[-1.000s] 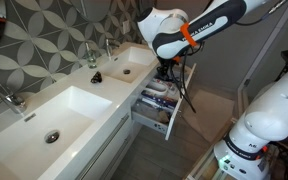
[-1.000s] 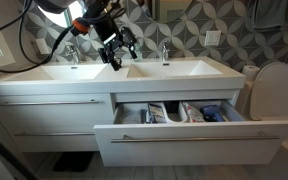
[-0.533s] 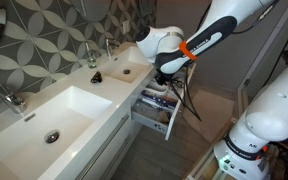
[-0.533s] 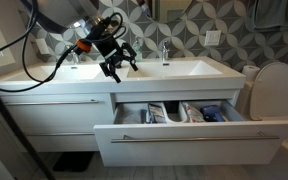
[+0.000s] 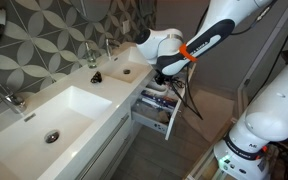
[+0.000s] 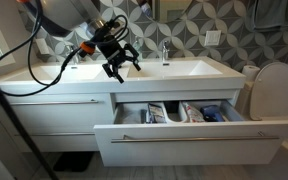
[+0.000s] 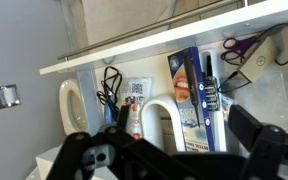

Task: Pick up the electric toothbrush box from the open top drawer and put it on the counter

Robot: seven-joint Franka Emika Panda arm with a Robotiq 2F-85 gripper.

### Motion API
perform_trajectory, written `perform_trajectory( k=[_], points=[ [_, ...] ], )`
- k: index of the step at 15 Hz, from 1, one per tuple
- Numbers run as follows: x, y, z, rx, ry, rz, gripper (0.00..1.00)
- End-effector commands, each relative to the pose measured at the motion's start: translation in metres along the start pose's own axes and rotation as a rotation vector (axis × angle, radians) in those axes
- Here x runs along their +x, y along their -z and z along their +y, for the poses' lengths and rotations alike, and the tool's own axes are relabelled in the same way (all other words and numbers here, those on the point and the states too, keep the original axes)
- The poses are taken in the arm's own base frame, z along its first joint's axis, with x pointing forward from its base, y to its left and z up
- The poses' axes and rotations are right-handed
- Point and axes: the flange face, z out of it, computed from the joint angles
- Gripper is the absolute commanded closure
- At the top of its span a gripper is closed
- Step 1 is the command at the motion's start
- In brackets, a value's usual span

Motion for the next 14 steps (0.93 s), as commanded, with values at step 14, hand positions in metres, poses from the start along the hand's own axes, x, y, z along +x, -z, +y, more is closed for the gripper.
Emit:
perform_trajectory(
  k=[14],
  points=[
    [0.015,-0.131,-0.086,-0.146,0.058,0.114,0.00]
  ],
)
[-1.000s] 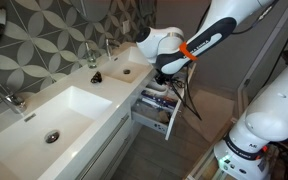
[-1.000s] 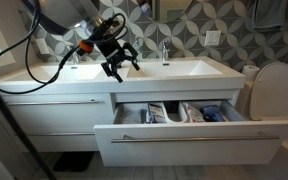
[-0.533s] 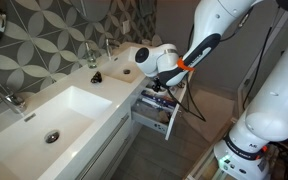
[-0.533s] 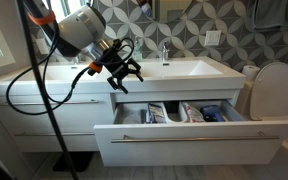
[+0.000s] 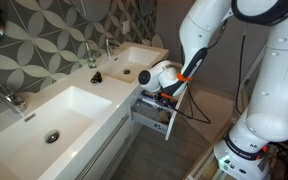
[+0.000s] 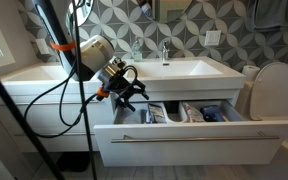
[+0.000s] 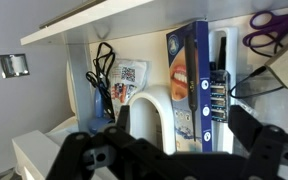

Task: Pick up the electric toothbrush box from the open top drawer and put it on the counter

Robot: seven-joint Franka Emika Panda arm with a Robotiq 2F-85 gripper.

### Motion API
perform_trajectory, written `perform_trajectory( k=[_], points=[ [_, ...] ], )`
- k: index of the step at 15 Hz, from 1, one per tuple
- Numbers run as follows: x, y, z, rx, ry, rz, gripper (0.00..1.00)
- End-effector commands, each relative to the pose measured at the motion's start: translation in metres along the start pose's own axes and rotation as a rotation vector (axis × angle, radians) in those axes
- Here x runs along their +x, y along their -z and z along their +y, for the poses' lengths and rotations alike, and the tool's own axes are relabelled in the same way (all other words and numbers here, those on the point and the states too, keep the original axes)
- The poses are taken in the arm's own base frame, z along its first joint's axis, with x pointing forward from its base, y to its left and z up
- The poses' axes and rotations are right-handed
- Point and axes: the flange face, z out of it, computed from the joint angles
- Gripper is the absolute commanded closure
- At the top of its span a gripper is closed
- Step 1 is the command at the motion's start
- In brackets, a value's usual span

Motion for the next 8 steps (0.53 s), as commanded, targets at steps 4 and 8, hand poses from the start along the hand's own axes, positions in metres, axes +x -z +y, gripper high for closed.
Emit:
perform_trajectory(
  k=[4,8],
  points=[
    [0.0004,-0.0052,-0.0033,0.000,0.002,-0.008,0.00],
    [0.0059,-0.0093,-0.0028,0.016,0.013,0.011,0.00]
  ],
)
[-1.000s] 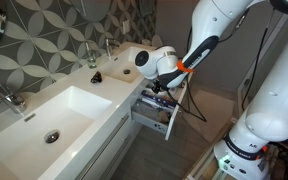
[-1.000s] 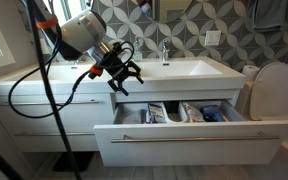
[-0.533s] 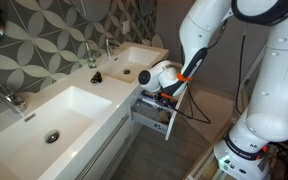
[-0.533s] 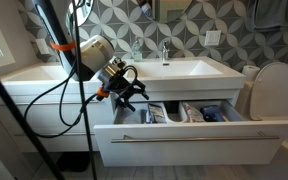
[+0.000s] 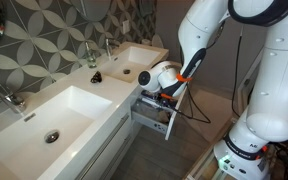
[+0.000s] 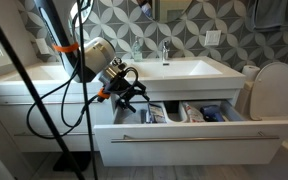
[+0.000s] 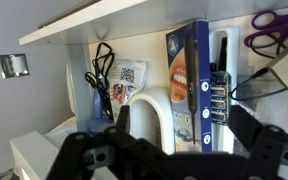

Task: Pick up the electric toothbrush box from the open top drawer and put it on the counter

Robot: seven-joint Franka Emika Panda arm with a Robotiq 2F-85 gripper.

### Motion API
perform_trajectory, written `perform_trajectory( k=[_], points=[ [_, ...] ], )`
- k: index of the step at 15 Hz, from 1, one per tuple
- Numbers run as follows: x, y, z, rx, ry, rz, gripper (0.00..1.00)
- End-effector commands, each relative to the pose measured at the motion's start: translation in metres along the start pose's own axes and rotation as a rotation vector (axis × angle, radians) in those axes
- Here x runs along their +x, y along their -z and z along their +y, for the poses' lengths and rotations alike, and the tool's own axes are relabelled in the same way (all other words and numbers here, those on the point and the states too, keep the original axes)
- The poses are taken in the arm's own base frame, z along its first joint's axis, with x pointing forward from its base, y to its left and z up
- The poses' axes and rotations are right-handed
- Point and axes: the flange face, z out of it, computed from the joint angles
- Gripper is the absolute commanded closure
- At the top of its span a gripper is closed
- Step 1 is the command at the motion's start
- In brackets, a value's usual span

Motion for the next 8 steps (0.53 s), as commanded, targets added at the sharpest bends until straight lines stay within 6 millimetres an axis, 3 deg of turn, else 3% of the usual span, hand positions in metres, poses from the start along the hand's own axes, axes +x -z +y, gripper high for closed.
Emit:
perform_trajectory(
  k=[1,8],
  points=[
    [0.009,-0.009,0.000,0.018,0.006,0.018,0.00],
    [0.036,-0.046,0.014,0.077,-0.017,0.079,0.00]
  ],
)
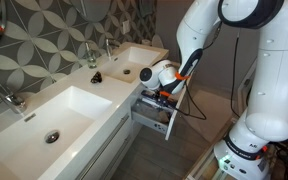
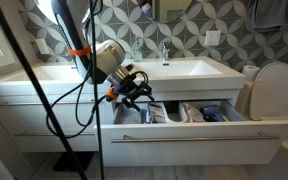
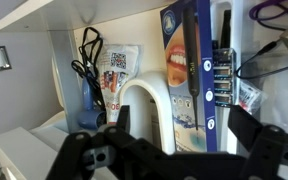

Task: Pick up the electric toothbrush box from the open top drawer and put it on the counter

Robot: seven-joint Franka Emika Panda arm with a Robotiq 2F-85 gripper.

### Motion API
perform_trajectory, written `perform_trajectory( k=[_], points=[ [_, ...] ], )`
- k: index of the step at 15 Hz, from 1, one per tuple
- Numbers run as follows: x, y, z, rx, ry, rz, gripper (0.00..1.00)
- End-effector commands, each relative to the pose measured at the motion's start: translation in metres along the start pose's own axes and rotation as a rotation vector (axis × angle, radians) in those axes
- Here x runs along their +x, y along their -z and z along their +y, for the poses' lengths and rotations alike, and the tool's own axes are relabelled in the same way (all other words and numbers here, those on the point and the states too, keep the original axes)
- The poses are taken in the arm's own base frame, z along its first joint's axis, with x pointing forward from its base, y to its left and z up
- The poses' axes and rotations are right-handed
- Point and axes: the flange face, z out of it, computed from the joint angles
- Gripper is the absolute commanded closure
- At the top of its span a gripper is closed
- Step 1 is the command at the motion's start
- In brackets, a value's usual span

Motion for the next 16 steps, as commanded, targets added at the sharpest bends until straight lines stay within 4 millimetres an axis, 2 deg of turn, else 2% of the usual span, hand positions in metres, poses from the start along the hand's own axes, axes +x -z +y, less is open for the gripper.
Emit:
perform_trajectory(
  k=[1,4,11,14,16],
  points=[
    [0.016,-0.029,0.005,0.015,-0.004,0.036,0.00],
    [0.027,-0.046,0.001,0.022,-0.012,0.042,0.00],
    [0.046,-0.072,-0.021,0.044,0.002,0.056,0.00],
    [0.050,-0.083,-0.029,0.047,0.000,0.055,0.03],
    [0.053,-0.089,-0.032,0.039,-0.002,0.058,0.09]
  ],
)
